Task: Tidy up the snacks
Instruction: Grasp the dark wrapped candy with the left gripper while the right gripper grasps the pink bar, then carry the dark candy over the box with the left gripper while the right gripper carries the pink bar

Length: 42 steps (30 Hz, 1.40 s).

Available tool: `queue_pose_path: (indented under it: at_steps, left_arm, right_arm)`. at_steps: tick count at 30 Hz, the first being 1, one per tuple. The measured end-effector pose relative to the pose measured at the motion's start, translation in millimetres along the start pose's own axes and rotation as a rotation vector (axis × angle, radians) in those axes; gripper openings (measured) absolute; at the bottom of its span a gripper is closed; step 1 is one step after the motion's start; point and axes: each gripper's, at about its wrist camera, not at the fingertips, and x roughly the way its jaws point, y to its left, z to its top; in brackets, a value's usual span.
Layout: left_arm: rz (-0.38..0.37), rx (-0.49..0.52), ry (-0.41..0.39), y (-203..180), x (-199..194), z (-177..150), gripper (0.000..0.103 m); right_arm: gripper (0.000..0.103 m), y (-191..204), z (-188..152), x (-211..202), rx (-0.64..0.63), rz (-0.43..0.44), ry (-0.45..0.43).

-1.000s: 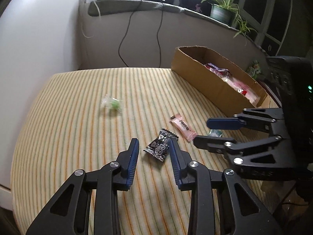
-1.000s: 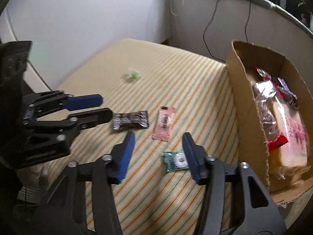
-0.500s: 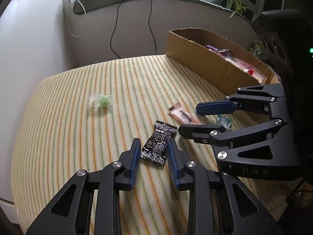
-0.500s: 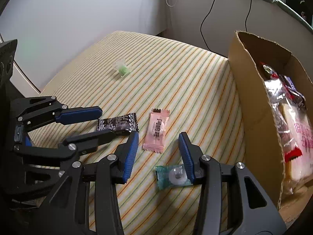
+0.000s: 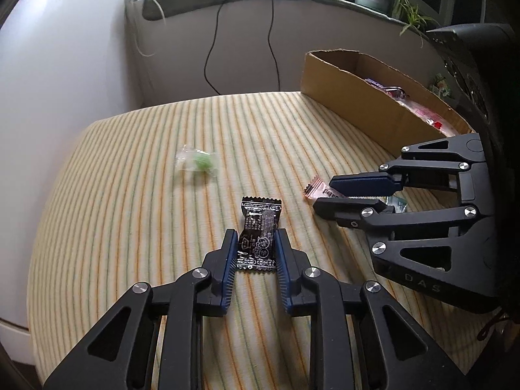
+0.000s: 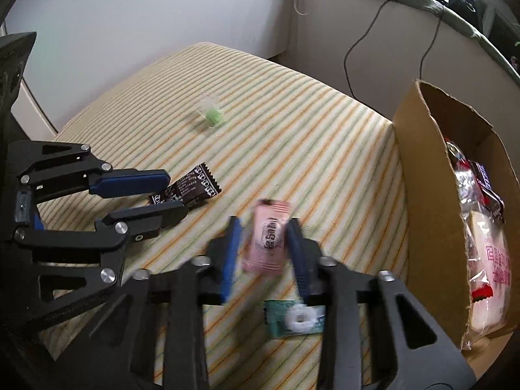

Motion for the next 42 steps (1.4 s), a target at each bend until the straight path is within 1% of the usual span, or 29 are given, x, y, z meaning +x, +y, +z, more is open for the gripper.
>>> queue_pose_path:
  at_steps: [2,9,15,20,28,42]
  left_arm:
    - [0.002,-0.009,-0.004,1.8,-1.1,0.1,0.021]
    - [0.004,-0.025,-0.03,3.7,-9.8,4.3,0.021]
    - [0.001,-0.029,-0.077,0.1,-25.5,16.8,0.021]
    - [-0.009,-0.018,-0.11,-10.2,-29.5,33.0,0.021]
    - [-0.038,0.002,-0.155,-33.4,-29.3,61.5,0.021]
    - [-0.09,0.045,-0.187,-75.9,-14.6,103.1,0.021]
  right_arm:
    - [0.021,1.5,0.5,0.3,-0.009,-0.005,0.0]
    - [0.02,-2.8,-1.5,-10.5,0.02,0.021,-0.026]
    - [0.02,-9.5,-2.7,-37.0,0.039,0.035,-0.077]
    - [0.02,-21.1,1.6,-60.1,0.062,0.035,-0.129]
    - [0.02,-55.7,8.1,-88.6,0.11,0.011,-0.192]
    - [0.02,-129.8,-1.5,-110.6,0.192,-0.06,-0.231]
